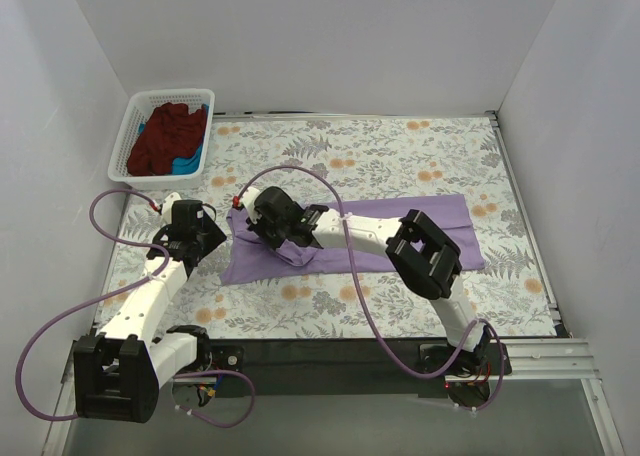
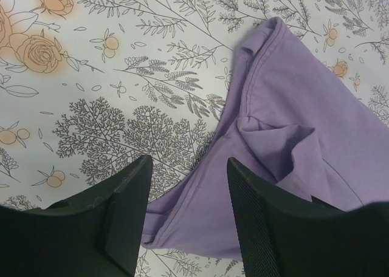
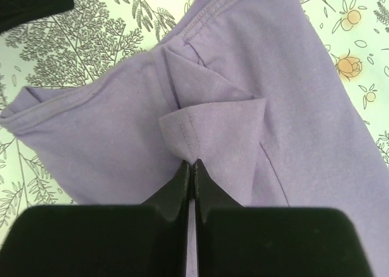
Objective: Fold and stack the t-shirts
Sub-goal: Fold the tshirt
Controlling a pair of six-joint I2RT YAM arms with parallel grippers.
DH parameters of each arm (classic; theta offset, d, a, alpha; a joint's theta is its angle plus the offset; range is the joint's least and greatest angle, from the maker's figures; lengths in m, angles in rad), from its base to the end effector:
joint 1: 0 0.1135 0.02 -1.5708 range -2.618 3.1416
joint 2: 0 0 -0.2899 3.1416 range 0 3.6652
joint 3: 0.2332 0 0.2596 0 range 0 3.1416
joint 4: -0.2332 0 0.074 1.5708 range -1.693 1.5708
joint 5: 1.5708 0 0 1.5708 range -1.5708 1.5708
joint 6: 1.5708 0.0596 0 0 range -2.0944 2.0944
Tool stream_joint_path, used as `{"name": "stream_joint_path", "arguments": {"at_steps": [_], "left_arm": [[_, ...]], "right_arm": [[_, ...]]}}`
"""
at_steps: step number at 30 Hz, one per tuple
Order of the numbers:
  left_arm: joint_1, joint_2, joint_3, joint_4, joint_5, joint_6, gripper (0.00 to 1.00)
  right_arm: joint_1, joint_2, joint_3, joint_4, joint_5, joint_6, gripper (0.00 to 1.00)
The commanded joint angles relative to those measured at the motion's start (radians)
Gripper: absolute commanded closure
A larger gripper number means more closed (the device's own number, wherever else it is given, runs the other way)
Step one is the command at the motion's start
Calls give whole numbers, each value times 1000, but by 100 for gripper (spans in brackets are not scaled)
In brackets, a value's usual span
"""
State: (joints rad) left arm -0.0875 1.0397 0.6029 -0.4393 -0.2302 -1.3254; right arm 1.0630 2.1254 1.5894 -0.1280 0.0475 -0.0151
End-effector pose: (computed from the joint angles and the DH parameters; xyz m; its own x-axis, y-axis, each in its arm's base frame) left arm 0.2123 -0.0050 0.2095 -0.1273 -0.9369 -0.3256 -0.7571 0.3039 -0.5784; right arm 0.2581 0.4579 0.2002 -0.2867 -0.5463 -0.7870 -0.8591 0.5102 -0.0412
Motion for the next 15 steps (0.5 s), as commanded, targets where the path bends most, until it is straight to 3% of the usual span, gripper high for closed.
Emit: {"name": "stream_joint_path", "arguments": {"at_steps": [1, 15], "left_arm": [[-1, -6, 28, 17, -3, 9, 49], [-1, -1, 24, 17, 2, 9, 50]], "right_arm": [[9, -73, -12, 1, -38, -9, 99], [9, -168, -106, -36, -339, -75, 99]]}}
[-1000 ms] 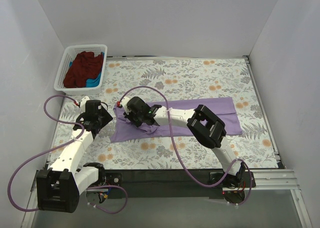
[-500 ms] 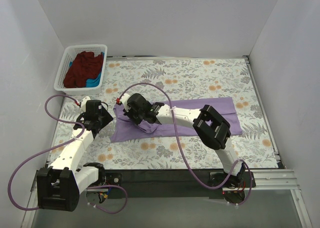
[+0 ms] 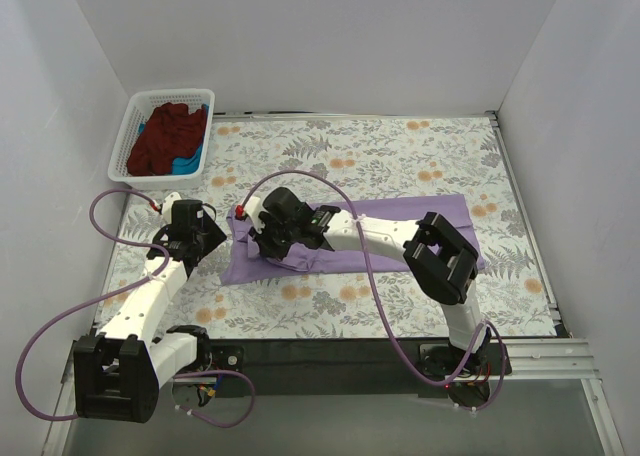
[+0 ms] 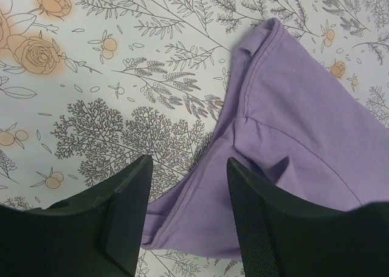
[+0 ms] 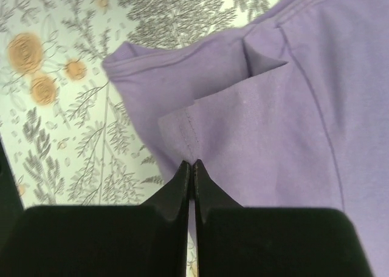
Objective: Fold and stack the t-shirts
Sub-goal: Fold the tshirt
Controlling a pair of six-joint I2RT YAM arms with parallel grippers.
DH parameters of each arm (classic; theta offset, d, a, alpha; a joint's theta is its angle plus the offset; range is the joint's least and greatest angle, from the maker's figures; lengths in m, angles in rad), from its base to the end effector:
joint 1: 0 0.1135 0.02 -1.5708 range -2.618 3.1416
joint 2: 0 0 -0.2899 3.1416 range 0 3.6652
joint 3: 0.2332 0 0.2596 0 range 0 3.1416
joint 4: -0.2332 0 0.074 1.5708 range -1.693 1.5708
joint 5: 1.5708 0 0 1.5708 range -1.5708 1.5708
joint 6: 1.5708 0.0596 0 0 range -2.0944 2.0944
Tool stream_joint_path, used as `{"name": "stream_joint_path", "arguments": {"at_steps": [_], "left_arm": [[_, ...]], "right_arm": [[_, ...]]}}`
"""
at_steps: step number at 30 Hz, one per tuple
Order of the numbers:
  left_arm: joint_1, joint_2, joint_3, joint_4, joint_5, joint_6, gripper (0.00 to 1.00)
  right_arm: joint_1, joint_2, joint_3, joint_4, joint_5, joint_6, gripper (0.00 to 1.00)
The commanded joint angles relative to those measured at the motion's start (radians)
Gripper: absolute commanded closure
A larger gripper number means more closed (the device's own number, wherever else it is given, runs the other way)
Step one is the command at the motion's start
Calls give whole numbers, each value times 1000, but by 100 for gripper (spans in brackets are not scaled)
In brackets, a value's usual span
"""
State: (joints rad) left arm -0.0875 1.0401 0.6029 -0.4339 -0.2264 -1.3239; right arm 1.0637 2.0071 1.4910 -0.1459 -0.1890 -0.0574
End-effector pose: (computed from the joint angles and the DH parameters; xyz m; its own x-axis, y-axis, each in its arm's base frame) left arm 0.2129 -0.0052 0.2099 -0.1292 -0.9372 -0.3239 -0.7534 0.3052 -0.5825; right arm 0.2313 0.4393 0.2223 -0.2446 -0.5564 -0.7941 -0.9461 0.3161 0.0700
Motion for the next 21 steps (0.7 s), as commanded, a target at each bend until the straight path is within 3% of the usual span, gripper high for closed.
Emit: {"name": "stream_joint_path", "arguments": {"at_steps": [1, 15, 21], "left_arm": [[-1, 0, 26, 14, -1, 8, 50], [0, 12, 24, 15, 6, 14, 50], [-1, 17, 24, 15, 10, 15, 50]], "right_arm": [[7, -50, -9, -23, -116, -36, 99], [7, -25, -14, -110, -305, -107, 98], [7, -27, -12, -161, -261, -96, 67]]}}
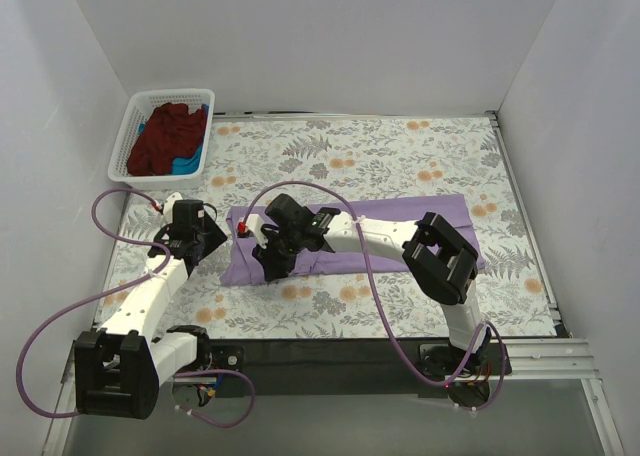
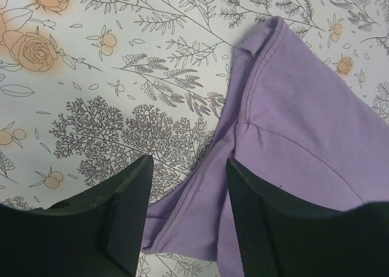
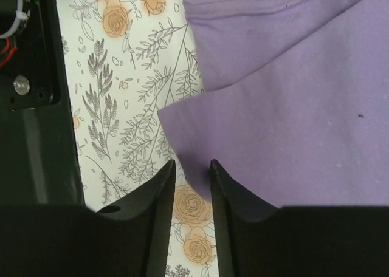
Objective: Fold and stack the t-shirts
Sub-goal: Fold the tshirt
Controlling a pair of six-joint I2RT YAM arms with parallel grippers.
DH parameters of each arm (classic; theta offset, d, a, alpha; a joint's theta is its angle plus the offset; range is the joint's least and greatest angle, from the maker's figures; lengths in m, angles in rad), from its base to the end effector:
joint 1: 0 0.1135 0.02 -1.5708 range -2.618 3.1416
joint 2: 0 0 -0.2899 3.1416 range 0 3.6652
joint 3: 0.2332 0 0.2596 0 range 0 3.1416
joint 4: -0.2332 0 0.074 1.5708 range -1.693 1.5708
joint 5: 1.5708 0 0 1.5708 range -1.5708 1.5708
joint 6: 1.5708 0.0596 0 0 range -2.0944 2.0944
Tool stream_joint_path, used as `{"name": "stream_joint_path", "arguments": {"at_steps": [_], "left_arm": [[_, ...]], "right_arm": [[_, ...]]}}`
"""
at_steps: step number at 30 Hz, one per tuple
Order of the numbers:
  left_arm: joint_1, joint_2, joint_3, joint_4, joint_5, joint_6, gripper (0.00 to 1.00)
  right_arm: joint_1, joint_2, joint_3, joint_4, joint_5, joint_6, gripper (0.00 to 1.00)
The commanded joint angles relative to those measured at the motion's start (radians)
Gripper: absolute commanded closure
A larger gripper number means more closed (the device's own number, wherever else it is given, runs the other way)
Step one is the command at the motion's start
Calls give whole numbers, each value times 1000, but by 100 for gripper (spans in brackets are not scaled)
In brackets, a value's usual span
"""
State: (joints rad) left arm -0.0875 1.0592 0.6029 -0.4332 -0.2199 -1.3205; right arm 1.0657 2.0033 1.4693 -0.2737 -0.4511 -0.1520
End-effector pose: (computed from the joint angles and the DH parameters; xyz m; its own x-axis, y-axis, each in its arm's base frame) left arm 0.2148 -0.0058 0.2062 -0.1417 -0.9367 -0.3202 -0.7624 0.3096 -0.5682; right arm 0.2084 0.4306 0.2075 -0.2044 -0.6512 -0.7309 -0.9756 0.0741 0.2068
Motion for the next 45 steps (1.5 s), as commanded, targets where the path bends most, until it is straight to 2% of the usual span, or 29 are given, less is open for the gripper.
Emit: {"name": "stream_joint_path", "arguments": {"at_steps": [1, 11, 15, 17, 20, 26, 34, 45], "left_arm": [[-1, -2, 24, 16, 4, 14, 50], [-1, -2, 23, 19, 13, 17, 50], [-1, -1, 24, 21, 16, 20, 50], [-1, -1, 24, 21, 16, 20, 50], [-1, 2, 24, 22, 16, 21, 50], [-1, -1, 24, 21, 14, 23, 50], [-1, -4, 26, 19, 17, 21, 50], [-1, -5, 26, 21, 17, 23, 50]], "right_arm": [[5, -46, -4, -32, 26, 20, 63], [-29, -199, -156, 13, 408, 202, 62], [-27, -242, -236, 11, 601, 426, 61], [-27, -264, -263, 8, 641, 494, 57], [-29, -259, -290, 5, 651, 598, 53], [-27, -232, -291, 7, 663, 657, 55], [-29, -202, -294, 10, 654, 667, 65], [-29, -201, -302, -27, 687, 678, 69]]}}
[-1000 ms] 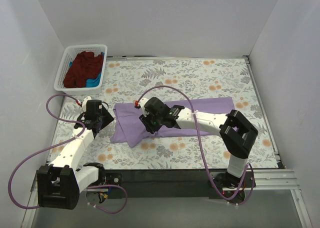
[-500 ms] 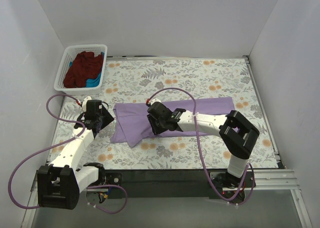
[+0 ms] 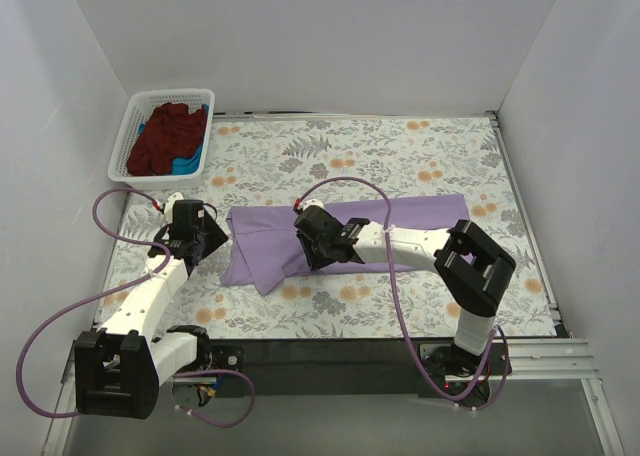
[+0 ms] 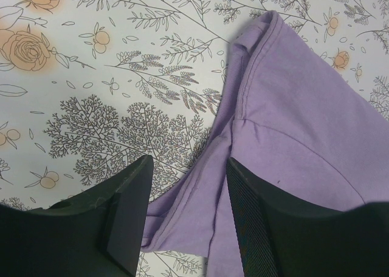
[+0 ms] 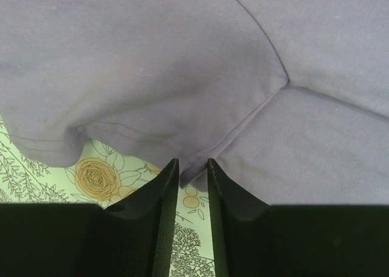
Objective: Fold and stack the t-shirts
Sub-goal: Fold the tshirt
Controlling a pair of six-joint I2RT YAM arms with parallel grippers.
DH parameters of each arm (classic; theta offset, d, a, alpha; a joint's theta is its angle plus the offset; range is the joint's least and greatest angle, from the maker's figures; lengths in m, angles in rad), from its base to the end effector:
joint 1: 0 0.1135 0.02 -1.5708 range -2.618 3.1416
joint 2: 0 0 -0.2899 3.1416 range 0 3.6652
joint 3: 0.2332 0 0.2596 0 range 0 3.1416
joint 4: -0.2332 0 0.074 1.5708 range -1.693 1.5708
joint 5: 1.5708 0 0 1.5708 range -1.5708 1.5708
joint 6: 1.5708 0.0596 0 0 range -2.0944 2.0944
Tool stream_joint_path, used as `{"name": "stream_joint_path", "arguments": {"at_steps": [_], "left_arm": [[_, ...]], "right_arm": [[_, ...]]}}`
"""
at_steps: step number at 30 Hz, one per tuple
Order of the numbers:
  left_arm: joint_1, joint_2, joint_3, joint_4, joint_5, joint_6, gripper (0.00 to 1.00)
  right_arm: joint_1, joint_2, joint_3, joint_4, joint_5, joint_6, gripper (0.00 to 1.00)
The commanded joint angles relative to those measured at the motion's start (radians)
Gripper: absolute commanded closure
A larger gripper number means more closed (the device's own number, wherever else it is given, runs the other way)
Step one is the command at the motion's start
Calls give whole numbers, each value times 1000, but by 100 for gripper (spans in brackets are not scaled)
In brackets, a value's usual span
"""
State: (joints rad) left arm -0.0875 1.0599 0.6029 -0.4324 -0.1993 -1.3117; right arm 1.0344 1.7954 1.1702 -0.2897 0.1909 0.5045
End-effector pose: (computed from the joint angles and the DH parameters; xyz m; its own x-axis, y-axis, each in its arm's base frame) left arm 0.2150 -0.0070 0.2059 -0.1610 -0.9370 -0.3100 -0.7578 0.3186 -0.5695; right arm 0.2168 0.3426 0.1919 -0.7339 -0.3057 -0.6066 -0.4913 0.8556 0.1632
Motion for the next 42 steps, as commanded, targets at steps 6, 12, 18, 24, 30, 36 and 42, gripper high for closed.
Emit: {"name": "stream_joint_path", "arguments": {"at_steps": [6, 12, 18, 24, 30, 36, 42], "left_arm": [[-1, -6, 24, 20, 0, 14, 50], [-1, -3, 26, 20, 1, 15, 51], [-1, -1, 24, 20, 1, 14, 50], [-1, -1, 26, 20, 3, 15, 50], [-1, -1, 24, 20, 3, 15, 50], [-1, -5, 23, 20, 1, 17, 50], [0, -1, 24, 20, 5, 17, 50]], "right_arm": [[4, 4, -7, -35, 65, 31, 64], [4, 2, -9, -39, 58, 32, 69], [4, -13, -26, -39, 39, 28, 90], [0, -47, -47, -40, 59, 25, 99], [-7, -60, -50, -37, 30, 54, 81], [-8, -99, -61, -9, 30, 103, 70], [-27, -123, -93, 38, -4, 164, 66]]}}
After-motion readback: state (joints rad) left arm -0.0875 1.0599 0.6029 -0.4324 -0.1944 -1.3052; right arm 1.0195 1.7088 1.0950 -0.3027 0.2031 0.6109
